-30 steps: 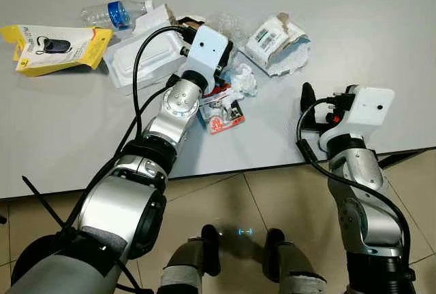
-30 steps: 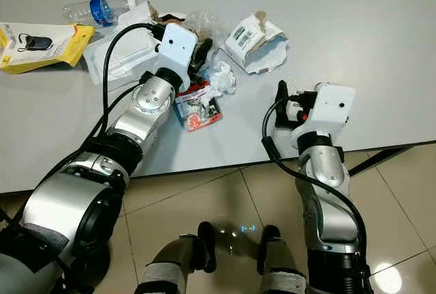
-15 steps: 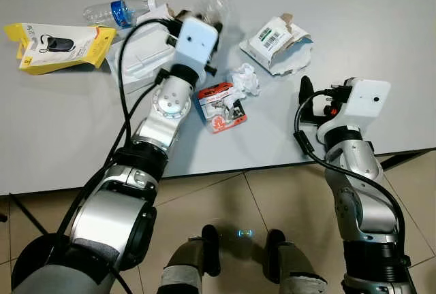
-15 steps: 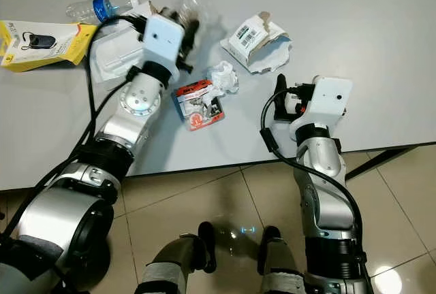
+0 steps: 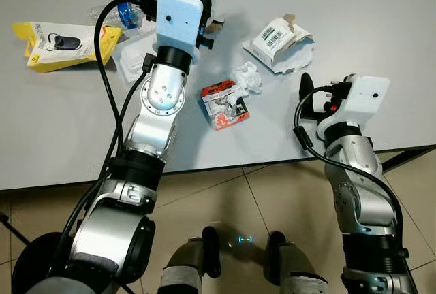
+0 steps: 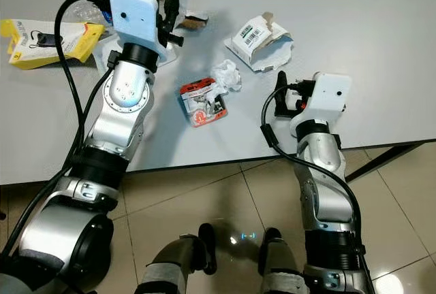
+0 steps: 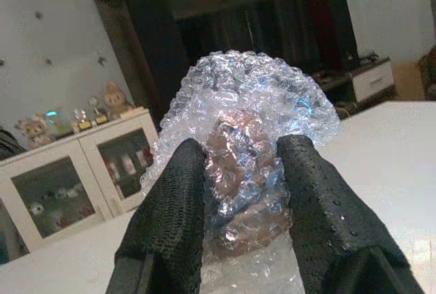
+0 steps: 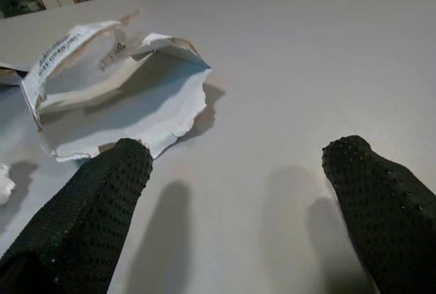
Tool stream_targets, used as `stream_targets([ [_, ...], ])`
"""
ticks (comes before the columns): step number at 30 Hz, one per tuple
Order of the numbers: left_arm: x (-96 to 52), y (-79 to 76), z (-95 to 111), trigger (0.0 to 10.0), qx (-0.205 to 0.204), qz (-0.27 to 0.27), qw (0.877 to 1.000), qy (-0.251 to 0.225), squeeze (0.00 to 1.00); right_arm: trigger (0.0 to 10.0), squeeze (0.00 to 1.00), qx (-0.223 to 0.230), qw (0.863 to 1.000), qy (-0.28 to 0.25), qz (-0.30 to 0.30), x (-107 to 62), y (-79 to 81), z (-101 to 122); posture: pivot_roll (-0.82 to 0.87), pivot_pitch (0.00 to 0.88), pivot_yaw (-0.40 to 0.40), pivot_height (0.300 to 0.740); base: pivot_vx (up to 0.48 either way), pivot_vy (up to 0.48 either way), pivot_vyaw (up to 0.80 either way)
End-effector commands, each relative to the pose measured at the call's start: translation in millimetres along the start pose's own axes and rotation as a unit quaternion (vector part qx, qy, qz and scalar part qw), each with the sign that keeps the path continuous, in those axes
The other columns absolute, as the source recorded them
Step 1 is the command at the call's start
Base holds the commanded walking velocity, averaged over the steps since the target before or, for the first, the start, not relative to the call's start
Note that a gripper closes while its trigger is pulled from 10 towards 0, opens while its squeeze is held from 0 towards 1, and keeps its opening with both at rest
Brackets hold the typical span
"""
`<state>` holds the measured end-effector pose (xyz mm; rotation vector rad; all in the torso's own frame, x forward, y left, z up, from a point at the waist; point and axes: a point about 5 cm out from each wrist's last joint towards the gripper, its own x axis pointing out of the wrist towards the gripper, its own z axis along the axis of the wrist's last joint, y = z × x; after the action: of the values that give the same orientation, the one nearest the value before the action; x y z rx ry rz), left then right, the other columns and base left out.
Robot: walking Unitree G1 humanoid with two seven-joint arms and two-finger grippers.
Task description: Picking trash to rubbish bin
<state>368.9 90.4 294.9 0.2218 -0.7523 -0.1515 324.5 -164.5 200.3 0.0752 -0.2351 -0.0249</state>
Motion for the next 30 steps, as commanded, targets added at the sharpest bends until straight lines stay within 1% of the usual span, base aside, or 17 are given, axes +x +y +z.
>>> stream_targets([
  [1,-7.5,8.6,-2,10.0,-0.001,0.023,1.0,0.004,0.0,10.0,0.0,0.006,1.0,-0.01,-0.001,0.6,0.6,2,0.02,0.244,0.131,0.74,0.0,0.0,0.0],
  [3,-14.7,12.6,-6,10.0,0.002,0.029,0.999,0.015,0.0,10.0,0.0,0.006,1.0,-0.016,-0.002,1.6,0.1,4,0.02,0.243,0.131,0.74,0.0,0.0,0.0],
  [7,-32.8,19.1,-19,10.0,0.022,0.026,0.998,0.044,0.0,10.0,0.0,0.008,1.0,-0.025,-0.004,2.1,-0.7,6,0.02,0.231,0.133,0.74,0.0,0.0,0.0],
  [8,-38.7,22.2,-23,10.0,0.027,0.028,0.998,0.054,0.0,10.0,0.0,0.009,1.0,-0.027,-0.006,2.0,-1.7,6,0.02,0.221,0.132,0.74,0.0,0.0,0.0],
  [9,-51.0,29.2,-32,10.0,0.045,0.027,0.996,0.073,0.0,10.0,0.0,0.009,0.999,-0.031,-0.013,2.1,-4.8,6,0.02,0.22,0.132,0.74,0.0,0.0,0.0],
  [10,-54.8,31.3,-35,10.0,0.052,0.026,0.995,0.079,0.0,10.0,0.0,0.009,0.999,-0.032,-0.016,2.1,-5.8,6,0.02,0.22,0.132,0.74,0.0,0.0,0.0],
  [12,-56.6,32.0,-36,10.0,0.057,0.025,0.995,0.082,0.0,10.0,0.0,0.009,0.999,-0.032,-0.017,2.1,-6.3,6,0.03,0.214,0.131,0.74,0.0,0.0,0.0],
  [14,-66.9,40.5,-45,10.0,0.067,0.036,0.991,0.108,0.0,10.0,0.0,0.006,0.999,-0.035,-0.013,2.0,-6.8,6,0.02,0.203,0.13,0.74,0.0,0.0,0.0],
  [16,-78.2,52.8,-50,10.0,0.074,0.051,0.988,0.127,0.0,10.0,0.0,0.003,0.999,-0.038,-0.013,1.6,-9.0,7,0.02,0.195,0.131,0.74,0.0,0.0,0.0],
  [19,-85.4,60.7,-50,10.0,0.077,0.062,0.986,0.136,0.0,10.0,0.0,-0.003,0.999,-0.039,-0.017,1.4,-12.4,8,0.02,0.192,0.13,0.74,0.0,0.0,0.0],
  [20,-85.4,60.7,-50,10.0,0.077,0.062,0.986,0.136,0.0,10.0,0.0,-0.003,0.999,-0.039,-0.017,1.4,-12.4,8,0.02,0.192,0.13,0.74,0.0,0.0,0.0],
  [21,-90.9,63.3,-52,10.0,0.082,0.063,0.984,0.145,0.0,10.0,0.0,-0.01,0.999,-0.037,-0.015,0.5,-14.4,7,0.02,0.195,0.131,0.74,0.0,0.0,0.0],
  [22,-90.9,63.3,-52,10.0,0.082,0.063,0.984,0.145,0.0,10.0,0.0,-0.01,0.999,-0.037,-0.015,0.5,-14.4,7,0.02,0.195,0.131,0.74,0.0,0.0,0.0],
  [23,-97.8,63.6,-56,10.0,0.08,0.066,0.982,0.157,0.0,10.0,0.0,-0.019,0.999,-0.034,-0.013,-1.2,-16.9,5,0.02,0.199,0.131,0.74,0.0,0.0,0.0],
  [24,-99.7,63.3,-57,10.0,0.078,0.067,0.982,0.161,0.0,10.0,0.0,-0.02,0.999,-0.033,-0.012,-1.8,-17.7,5,0.02,0.201,0.13,0.74,0.0,0.0,0.0],
  [28,-105.7,58.5,-59,10.0,0.075,0.061,0.981,0.17,0.0,10.0,0.0,-0.022,0.999,-0.031,-0.015,-2.9,-21.5,4,0.02,0.21,0.123,0.74,0.0,0.0,0.0],
  [30,-109.3,53.3,-60,10.0,0.068,0.061,0.98,0.176,0.0,10.0,0.0,-0.023,0.999,-0.028,-0.016,-3.2,-22.5,4,0.02,0.214,0.114,0.74,0.0,0.0,0.0],
])
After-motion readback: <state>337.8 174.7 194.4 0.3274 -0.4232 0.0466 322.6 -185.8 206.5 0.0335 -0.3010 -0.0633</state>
